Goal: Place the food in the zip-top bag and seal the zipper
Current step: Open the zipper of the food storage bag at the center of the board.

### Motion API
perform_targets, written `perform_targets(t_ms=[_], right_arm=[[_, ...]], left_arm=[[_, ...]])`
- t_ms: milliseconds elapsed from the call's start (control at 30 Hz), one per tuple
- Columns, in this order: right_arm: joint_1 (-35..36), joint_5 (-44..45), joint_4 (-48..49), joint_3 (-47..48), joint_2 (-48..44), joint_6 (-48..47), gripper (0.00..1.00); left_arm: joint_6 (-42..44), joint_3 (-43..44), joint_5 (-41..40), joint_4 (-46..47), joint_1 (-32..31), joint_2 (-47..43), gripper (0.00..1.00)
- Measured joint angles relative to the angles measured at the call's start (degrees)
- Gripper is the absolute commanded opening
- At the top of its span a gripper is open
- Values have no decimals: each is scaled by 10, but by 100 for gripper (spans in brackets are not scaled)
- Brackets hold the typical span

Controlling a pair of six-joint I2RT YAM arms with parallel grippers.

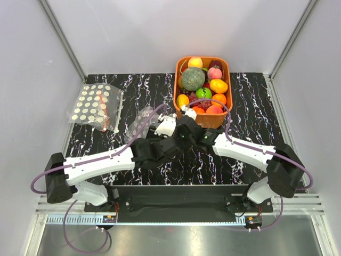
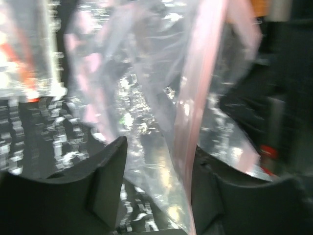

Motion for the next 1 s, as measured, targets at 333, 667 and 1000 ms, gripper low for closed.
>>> perform_targets(t_ms=[333,667,1000], right_arm=[[0,-2,-6,0,-19,7,0],[0,30,-9,-16,-16,6,0],[0,29,-2,-38,-20,-29,50]], left_arm=[[-24,39,-67,-79,0,35,0],[-89,157,-128,-242,8,93,0],[52,16,36,-55,90,-24,0]])
